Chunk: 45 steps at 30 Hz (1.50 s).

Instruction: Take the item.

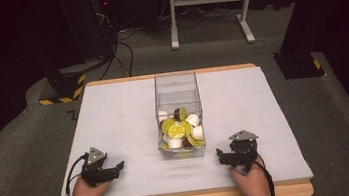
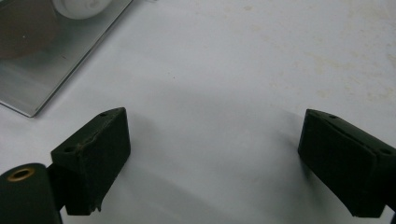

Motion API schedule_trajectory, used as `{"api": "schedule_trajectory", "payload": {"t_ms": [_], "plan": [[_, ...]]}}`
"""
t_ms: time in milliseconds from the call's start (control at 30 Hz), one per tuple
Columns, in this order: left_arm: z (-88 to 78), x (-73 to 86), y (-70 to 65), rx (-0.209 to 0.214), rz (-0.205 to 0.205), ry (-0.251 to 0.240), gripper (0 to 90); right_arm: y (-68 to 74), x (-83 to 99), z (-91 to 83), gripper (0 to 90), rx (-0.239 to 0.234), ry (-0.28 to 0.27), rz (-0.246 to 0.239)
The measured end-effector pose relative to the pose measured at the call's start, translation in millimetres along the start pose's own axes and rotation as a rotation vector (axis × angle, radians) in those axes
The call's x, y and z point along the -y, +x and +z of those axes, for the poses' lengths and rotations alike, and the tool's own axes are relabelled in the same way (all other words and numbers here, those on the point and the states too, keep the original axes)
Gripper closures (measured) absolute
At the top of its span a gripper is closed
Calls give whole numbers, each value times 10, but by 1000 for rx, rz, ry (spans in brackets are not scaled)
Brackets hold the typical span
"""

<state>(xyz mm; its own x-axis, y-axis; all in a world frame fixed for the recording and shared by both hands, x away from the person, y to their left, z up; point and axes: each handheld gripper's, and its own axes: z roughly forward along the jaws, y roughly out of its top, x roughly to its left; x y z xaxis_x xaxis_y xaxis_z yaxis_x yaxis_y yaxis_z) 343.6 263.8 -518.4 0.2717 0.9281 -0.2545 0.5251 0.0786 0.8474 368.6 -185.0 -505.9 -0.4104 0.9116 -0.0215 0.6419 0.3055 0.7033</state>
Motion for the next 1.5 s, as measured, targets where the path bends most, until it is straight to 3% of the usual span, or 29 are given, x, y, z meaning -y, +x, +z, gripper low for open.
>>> {"api": "schedule_trajectory", "payload": {"t_ms": [533, 667, 1133, 1200, 1500], "plan": [[-1, 1, -3, -2, 3, 0, 224, -8, -1, 2, 89, -8, 2, 2], [-7, 0, 6, -3, 19, 9, 223, -1, -1, 1, 90, -2, 3, 1], [5, -6, -12, -6, -6, 5, 220, 0, -1, -1, 91, -1, 2, 0], [5, -11, -13, 4, 3, 21, 193, -1, -1, -1, 91, -2, 2, 0], [-15, -27, -12, 18, -5, 14, 190, -1, -2, 0, 91, -1, 2, -1]]}}
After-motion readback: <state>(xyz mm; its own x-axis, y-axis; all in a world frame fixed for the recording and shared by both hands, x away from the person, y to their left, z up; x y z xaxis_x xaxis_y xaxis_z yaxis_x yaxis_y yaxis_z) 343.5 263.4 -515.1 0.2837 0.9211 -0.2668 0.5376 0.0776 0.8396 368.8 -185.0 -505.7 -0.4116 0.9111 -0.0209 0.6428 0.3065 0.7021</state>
